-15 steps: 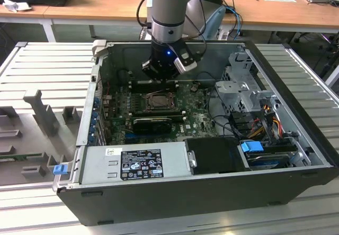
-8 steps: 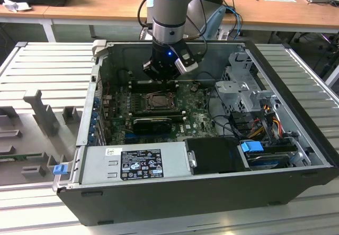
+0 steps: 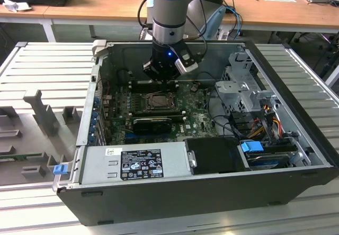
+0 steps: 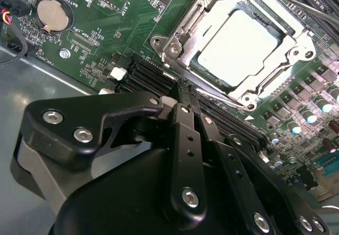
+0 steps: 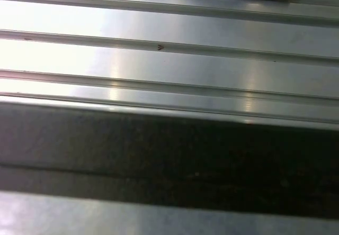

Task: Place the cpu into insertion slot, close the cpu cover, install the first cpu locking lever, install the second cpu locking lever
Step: 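Install the first cpu locking lever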

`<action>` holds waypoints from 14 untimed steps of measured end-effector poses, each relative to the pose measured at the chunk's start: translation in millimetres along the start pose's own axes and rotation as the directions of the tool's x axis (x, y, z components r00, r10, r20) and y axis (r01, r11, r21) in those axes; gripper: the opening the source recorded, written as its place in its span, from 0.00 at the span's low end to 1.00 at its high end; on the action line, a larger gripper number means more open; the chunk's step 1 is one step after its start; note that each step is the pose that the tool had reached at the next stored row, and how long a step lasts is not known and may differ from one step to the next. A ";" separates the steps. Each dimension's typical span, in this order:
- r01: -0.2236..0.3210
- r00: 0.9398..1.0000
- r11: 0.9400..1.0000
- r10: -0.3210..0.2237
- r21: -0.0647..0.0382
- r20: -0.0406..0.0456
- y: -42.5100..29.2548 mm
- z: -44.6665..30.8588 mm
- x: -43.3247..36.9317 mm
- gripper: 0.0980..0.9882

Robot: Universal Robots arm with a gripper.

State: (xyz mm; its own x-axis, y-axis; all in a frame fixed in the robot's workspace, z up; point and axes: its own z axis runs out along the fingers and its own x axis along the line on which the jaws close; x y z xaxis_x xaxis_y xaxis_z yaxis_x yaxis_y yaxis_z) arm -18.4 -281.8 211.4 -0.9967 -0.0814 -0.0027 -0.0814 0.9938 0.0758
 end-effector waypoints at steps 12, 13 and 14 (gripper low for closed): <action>0.000 1.000 1.000 0.000 0.012 -0.001 -0.3 4.0 -1.2 0.01; 0.000 1.000 1.000 0.000 0.012 -0.001 -0.4 4.5 -1.4 0.01; 0.000 1.000 1.000 0.000 0.013 -0.001 -0.4 5.1 -1.7 0.01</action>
State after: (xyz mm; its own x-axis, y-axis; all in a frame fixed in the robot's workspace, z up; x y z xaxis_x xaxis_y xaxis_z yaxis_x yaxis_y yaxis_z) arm -16.7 -281.7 206.3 -0.9967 -0.0814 -0.0017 -0.0813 0.9947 0.0631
